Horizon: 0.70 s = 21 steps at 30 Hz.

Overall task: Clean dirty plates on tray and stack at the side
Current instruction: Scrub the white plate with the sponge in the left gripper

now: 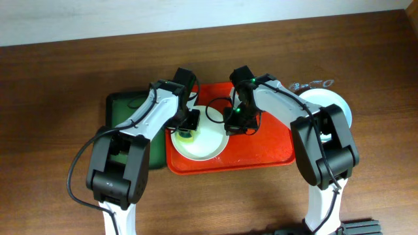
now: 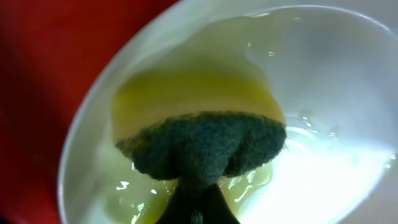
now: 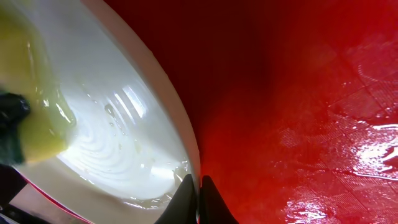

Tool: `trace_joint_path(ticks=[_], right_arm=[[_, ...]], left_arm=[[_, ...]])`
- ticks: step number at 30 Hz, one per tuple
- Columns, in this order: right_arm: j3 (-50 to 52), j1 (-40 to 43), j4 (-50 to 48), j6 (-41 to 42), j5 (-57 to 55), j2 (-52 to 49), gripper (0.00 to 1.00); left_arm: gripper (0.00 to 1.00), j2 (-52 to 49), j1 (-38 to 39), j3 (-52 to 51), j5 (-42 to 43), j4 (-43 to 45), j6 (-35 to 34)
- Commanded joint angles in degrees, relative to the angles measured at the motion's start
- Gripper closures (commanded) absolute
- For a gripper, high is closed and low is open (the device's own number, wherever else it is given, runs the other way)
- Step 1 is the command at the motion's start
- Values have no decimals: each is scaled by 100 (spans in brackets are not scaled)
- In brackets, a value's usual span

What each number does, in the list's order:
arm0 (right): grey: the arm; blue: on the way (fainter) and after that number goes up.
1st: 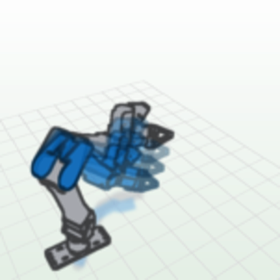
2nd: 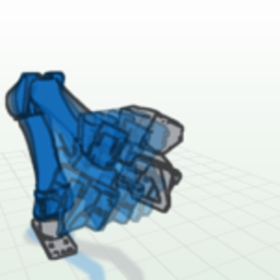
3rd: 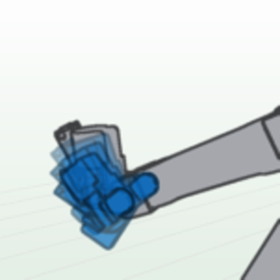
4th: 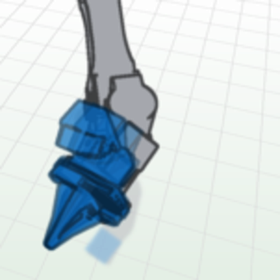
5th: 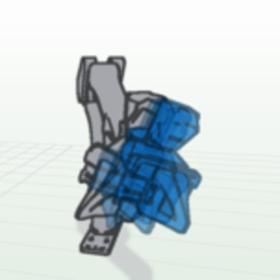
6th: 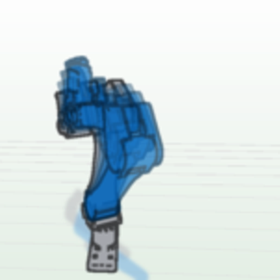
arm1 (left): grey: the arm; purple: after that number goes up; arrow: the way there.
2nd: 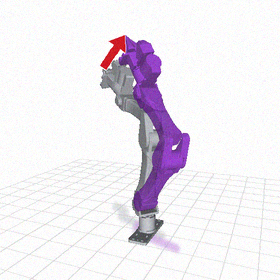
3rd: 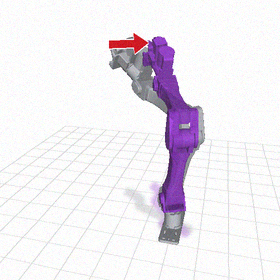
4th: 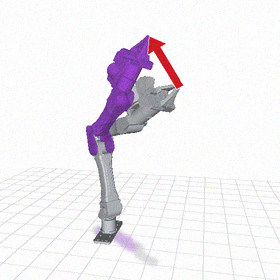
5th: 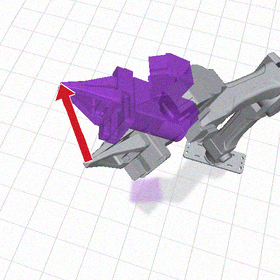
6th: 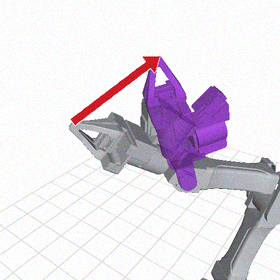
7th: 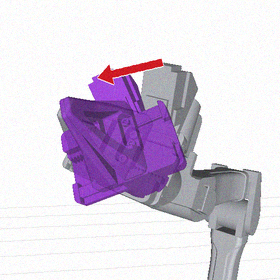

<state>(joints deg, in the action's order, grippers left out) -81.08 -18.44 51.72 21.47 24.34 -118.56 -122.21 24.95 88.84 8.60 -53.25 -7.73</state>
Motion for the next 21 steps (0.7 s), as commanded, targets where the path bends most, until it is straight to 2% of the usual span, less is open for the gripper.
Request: trace_joint_path(ticks=[1, 3, 6, 12, 16, 21], right_arm=[[61, -68, -22, 46, 52, 103, 96], [61, -68, -22, 46, 52, 103, 96], [63, -68, -20, 42, 52, 103, 96], [63, -68, -20, 17, 50, 103, 96], [63, -68, -42, 4, 50, 103, 96], [63, -68, -39, 2, 50, 103, 96]], left_arm=[[100, -376, 98, -20, 1786, 76, 94], [100, -321, -24, 120, 2063, 42, 94], [100, -28, -319, 295, 1899, 31, 83], [100, 415, -691, 291, 245, -57, -57], [100, 404, -367, -352, 85, 573, -101], [100, 404, -35, -1257, -103, 1285, -787]])
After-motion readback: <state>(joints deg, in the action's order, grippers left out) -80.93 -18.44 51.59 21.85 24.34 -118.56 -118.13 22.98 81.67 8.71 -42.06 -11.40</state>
